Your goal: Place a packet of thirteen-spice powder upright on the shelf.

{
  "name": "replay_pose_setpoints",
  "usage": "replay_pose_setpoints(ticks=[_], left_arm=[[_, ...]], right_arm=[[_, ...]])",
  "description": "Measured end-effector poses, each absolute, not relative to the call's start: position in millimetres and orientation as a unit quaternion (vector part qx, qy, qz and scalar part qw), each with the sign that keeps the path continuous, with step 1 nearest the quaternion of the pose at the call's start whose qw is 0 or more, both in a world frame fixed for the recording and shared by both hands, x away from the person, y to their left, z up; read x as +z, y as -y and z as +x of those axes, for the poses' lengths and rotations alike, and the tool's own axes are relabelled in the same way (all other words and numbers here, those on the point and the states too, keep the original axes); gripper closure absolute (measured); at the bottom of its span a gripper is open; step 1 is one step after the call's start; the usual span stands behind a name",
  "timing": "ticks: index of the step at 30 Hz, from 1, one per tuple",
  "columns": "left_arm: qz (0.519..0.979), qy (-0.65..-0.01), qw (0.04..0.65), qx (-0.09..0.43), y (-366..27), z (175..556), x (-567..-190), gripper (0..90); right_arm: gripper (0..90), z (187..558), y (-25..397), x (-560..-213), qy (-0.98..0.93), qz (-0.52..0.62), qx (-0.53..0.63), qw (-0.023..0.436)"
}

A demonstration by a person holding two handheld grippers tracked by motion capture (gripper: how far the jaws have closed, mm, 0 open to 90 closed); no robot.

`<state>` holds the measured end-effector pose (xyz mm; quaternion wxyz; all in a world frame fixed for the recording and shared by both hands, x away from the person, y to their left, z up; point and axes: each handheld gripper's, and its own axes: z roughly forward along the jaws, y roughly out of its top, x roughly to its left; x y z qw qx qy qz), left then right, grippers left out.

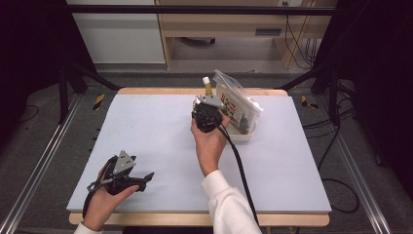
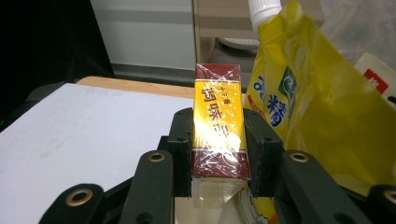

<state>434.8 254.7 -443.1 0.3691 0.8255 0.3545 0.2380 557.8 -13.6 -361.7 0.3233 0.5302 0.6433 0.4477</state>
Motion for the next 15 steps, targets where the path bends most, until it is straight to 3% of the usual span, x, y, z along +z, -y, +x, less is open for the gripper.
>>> replay_pose_setpoints(ticks=[15], left_arm=[[0.827, -0.352, 0.368, 0.237, -253.3, 434.5, -443.3, 12.2]], right_arm=[[67.4, 562.6, 14.1, -377.8, -0.645, 0.540, 0.442, 0.312]])
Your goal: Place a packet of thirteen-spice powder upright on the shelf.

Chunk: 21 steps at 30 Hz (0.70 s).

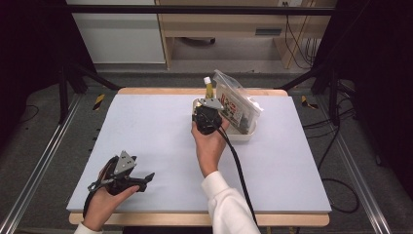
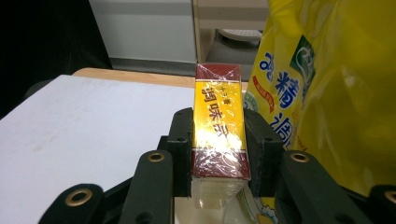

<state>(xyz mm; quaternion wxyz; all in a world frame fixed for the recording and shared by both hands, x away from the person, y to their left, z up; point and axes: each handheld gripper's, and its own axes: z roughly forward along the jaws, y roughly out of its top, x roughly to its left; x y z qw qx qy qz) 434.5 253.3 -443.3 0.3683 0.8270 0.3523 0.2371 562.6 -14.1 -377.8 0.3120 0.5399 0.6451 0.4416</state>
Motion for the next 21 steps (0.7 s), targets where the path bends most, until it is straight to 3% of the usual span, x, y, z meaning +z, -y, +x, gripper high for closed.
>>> replay_pose_setpoints(ticks=[21], left_arm=[[0.831, -0.349, 0.365, 0.235, -252.2, 434.4, -443.7, 12.3]], right_arm=[[65.8, 564.7, 10.3, -385.5, -0.649, 0.543, 0.437, 0.305]])
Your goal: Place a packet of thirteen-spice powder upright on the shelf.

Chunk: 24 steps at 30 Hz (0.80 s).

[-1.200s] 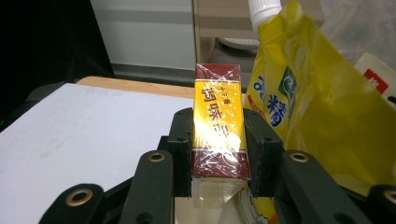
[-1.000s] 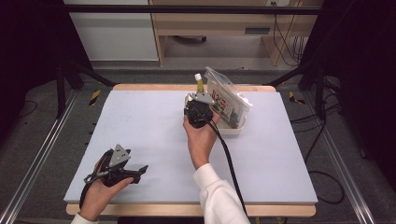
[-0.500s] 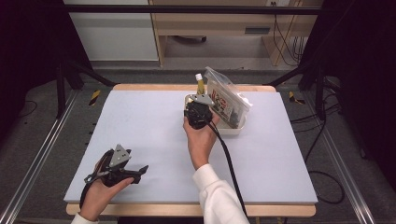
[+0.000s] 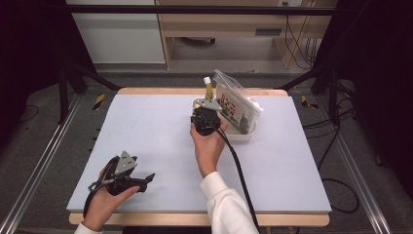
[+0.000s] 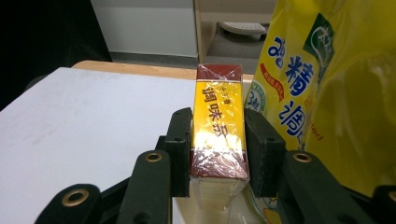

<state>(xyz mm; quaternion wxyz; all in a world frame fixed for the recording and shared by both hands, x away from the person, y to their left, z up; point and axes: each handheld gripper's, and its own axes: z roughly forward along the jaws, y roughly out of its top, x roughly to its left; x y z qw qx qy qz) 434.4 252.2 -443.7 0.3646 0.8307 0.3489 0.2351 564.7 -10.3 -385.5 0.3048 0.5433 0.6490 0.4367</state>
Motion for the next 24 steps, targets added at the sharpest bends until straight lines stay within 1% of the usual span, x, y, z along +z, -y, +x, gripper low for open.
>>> replay_pose_setpoints(ticks=[5, 12, 18, 24], left_arm=[[0.831, -0.349, 0.365, 0.235, -252.3, 434.4, -443.5, 12.3], [0.830, -0.348, 0.365, 0.236, -251.9, 434.3, -443.9, 12.3], [0.831, -0.348, 0.365, 0.236, -252.4, 434.3, -443.4, 12.2], [0.831, -0.347, 0.366, 0.237, -252.0, 434.4, -443.6, 12.2]], right_arm=[[65.3, 565.9, 12.2, -390.6, -0.645, 0.550, 0.440, 0.297], [63.5, 566.4, 12.1, -392.4, -0.647, 0.549, 0.437, 0.297], [51.0, 564.4, 12.7, -391.4, -0.646, 0.544, 0.446, 0.297], [42.2, 556.7, 11.8, -389.5, -0.651, 0.527, 0.448, 0.312]])
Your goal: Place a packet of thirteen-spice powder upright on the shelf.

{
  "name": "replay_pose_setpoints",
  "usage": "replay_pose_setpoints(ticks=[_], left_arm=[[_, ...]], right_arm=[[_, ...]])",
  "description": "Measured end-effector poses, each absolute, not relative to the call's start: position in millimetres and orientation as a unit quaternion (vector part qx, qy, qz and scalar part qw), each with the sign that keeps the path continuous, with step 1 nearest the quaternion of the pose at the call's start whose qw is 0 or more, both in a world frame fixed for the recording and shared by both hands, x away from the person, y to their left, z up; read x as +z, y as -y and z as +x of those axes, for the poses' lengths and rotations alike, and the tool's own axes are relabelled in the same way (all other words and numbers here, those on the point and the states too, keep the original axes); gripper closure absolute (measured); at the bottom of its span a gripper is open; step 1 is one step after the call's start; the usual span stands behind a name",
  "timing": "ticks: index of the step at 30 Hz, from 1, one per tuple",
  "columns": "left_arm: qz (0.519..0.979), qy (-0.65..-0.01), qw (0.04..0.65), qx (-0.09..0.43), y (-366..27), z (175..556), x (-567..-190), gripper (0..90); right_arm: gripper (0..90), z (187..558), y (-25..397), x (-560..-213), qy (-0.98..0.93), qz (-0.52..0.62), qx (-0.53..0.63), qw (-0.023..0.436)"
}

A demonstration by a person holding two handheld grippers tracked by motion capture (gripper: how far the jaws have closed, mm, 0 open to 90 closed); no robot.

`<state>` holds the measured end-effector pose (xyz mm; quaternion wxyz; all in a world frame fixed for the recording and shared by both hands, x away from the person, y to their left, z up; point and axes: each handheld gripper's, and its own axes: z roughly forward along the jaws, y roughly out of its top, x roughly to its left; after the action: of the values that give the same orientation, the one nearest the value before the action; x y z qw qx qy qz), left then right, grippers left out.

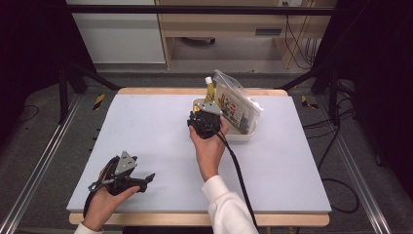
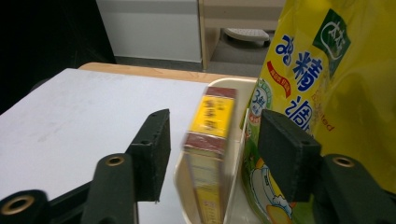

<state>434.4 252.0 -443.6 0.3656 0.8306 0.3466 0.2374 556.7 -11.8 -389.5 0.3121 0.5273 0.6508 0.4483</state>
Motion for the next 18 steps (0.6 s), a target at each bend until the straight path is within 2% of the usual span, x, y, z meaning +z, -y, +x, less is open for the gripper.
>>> replay_pose_setpoints(ticks=[7, 18], left_arm=[[0.831, -0.345, 0.364, 0.239, -251.7, 434.2, -443.6, 12.1], [0.833, -0.342, 0.362, 0.241, -250.4, 433.9, -443.8, 11.9]], right_arm=[[32.3, 544.2, 14.1, -383.9, -0.665, 0.508, 0.451, 0.311], [29.0, 511.1, 29.0, -386.1, -0.684, 0.482, 0.453, 0.308]])
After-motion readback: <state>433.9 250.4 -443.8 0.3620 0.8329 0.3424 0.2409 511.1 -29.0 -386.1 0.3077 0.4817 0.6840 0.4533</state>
